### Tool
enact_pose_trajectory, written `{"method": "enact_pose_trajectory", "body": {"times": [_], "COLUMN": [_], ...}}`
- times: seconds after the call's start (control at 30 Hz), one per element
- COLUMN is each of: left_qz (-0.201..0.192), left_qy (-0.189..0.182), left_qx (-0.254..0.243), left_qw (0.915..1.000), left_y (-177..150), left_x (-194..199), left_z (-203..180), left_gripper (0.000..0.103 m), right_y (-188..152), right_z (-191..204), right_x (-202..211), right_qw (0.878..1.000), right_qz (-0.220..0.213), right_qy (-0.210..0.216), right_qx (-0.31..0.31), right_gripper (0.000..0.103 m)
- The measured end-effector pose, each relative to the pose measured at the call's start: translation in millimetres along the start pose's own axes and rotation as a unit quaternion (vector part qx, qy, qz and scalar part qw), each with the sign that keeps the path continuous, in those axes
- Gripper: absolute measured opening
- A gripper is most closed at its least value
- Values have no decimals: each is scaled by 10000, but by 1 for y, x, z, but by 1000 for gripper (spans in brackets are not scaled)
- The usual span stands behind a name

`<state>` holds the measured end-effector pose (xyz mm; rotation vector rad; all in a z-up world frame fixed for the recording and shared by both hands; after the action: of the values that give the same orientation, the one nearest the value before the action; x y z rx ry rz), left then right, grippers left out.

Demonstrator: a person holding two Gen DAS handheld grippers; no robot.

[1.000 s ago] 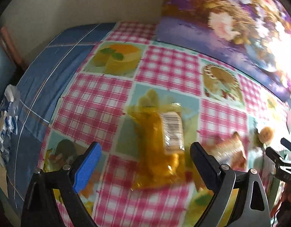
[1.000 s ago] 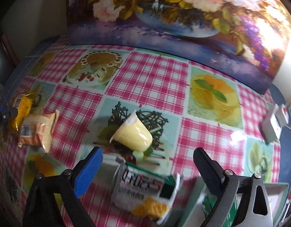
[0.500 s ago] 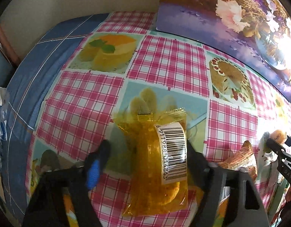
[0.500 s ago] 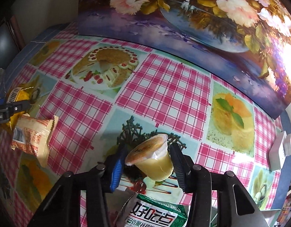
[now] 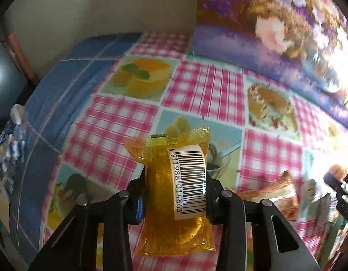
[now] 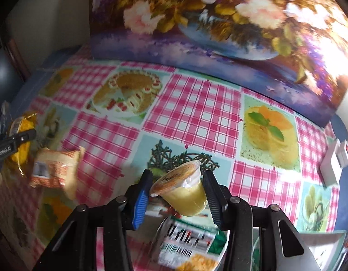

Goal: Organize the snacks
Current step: 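Grasp the yellow bun bag with the left tool while the right tool grasps the pudding cup, then carry the bun bag with the left tool while the right tool carries the pudding cup over the tray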

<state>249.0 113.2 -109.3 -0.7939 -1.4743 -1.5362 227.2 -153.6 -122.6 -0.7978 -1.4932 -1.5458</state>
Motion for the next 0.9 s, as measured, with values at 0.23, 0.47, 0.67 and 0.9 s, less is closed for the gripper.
{"method": "enact_pose_trajectory", "body": {"times": [0.23,0.47,0.67,0.9], "left_qz": [-450,-461,-394,-446], "left_qy": [-52,-376,-588,-716], "left_qx": [170,333,268,-75], "left_qw": [9988,9977,9971,9964], "left_y": [-4,-30,-56,-68], "left_x": [65,107,127,146], "left_z": [-12,-50,-97,-148], "left_gripper": [41,41,41,41], "right_y": [-14,-45,-74,-90], "right_z": [6,-8,-33,-66], "right_x": [51,93,117,137], "right_qw": [9960,9862,9731,9607], "right_qz": [-424,-690,-796,-902], "right_qy": [247,77,-56,-179], "right_qx": [-742,-1500,-2161,-2618], "right_gripper": [49,49,49,49]}}
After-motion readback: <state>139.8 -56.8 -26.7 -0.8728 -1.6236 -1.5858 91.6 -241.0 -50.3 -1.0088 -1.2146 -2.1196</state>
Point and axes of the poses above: each gripper's, at about its wrist camera, not at the fingertips, and x roughly against the way its jaws point, z to its left, y to its top, the point moved 9 cm from there along -x, roughly the way its jaws point, and after that the axes turned 6 degrees about y, right-handed, at the moved point
